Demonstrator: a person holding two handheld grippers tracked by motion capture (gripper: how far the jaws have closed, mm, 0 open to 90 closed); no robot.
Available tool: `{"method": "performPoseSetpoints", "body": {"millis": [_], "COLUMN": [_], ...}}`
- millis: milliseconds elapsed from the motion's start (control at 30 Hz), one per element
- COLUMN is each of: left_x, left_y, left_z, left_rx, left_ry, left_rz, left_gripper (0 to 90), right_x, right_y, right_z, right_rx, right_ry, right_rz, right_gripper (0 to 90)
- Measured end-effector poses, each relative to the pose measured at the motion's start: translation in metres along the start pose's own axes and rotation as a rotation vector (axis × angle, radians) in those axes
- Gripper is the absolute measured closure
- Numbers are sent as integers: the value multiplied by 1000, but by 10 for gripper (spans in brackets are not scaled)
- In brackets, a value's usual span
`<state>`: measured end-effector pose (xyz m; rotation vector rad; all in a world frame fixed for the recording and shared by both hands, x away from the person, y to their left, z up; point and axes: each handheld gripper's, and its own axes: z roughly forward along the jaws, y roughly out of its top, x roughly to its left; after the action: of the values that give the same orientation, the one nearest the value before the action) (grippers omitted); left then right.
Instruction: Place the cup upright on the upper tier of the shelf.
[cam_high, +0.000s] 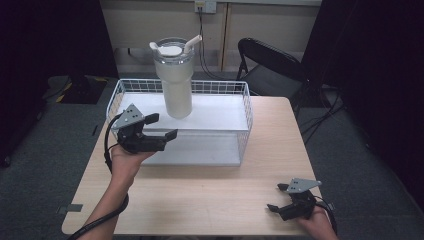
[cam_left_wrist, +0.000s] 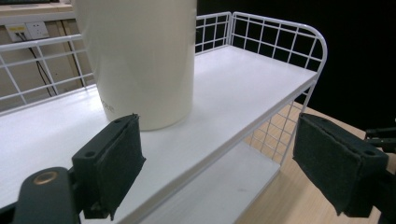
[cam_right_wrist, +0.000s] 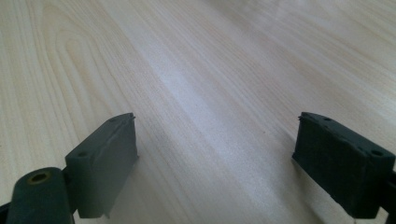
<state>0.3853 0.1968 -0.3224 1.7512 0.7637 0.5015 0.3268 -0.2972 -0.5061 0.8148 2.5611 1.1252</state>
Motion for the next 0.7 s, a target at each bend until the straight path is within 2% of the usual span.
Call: {"method": "performPoseSetpoints", "body": {"millis": [200,367,467,700], "left_x": [-3,-7,-8,-11], "left_y": [-10,-21,-24,-39], "left_z": [-2,-4,-4,-3], "left_rx": [18,28,37,48], "left_ry": [-9,-39,-42,-66], "left_rz": [7,-8,0,-11], "left_gripper": [152,152,152,153], "right_x": [0,0,0,0], "right_y": [0,0,0,0], "right_z": [0,0,0,0], "right_rx": [0,0,0,0], "right_ry": [0,0,0,0], "right_rz": [0,0,0,0], "right_gripper": [125,125,125,125]}}
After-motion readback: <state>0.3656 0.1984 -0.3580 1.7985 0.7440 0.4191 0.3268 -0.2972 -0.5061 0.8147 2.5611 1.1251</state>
